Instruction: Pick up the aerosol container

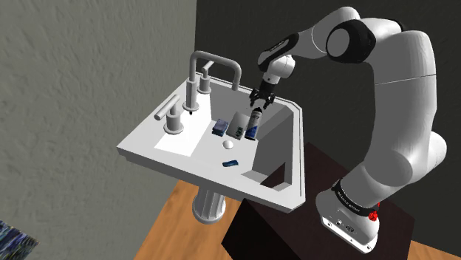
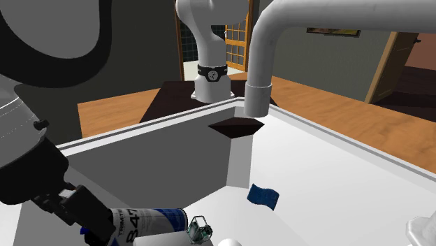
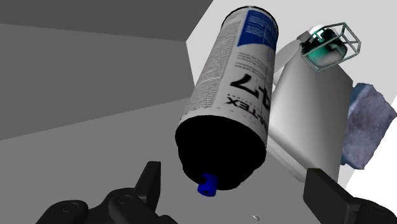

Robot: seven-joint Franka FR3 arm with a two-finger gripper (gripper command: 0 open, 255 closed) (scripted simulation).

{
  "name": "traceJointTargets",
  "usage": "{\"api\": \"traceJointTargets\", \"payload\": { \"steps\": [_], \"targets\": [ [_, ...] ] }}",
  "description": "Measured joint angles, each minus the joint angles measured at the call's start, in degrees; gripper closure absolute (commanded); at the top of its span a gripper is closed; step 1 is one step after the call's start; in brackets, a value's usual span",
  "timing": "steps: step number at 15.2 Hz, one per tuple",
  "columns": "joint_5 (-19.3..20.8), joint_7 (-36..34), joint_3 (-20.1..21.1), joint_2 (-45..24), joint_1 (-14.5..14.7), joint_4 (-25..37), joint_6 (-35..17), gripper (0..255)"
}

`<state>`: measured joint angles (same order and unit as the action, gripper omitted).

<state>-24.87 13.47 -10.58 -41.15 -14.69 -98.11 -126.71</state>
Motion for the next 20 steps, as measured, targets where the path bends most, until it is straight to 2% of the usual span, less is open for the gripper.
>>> {"api": "traceJointTargets", "payload": {
  "steps": [6, 7, 20],
  "targets": [
    [-0.9, 0.9, 0.7, -3.3, -0.5, 1.0, -2.1, 0],
    [-0.9, 0.9, 0.7, -3.4, -0.5, 1.1, -2.2, 255],
    [-0.6, 0.7, 0.4, -2.3, -0.4, 0.7, -1.5, 255]
  ]
}}
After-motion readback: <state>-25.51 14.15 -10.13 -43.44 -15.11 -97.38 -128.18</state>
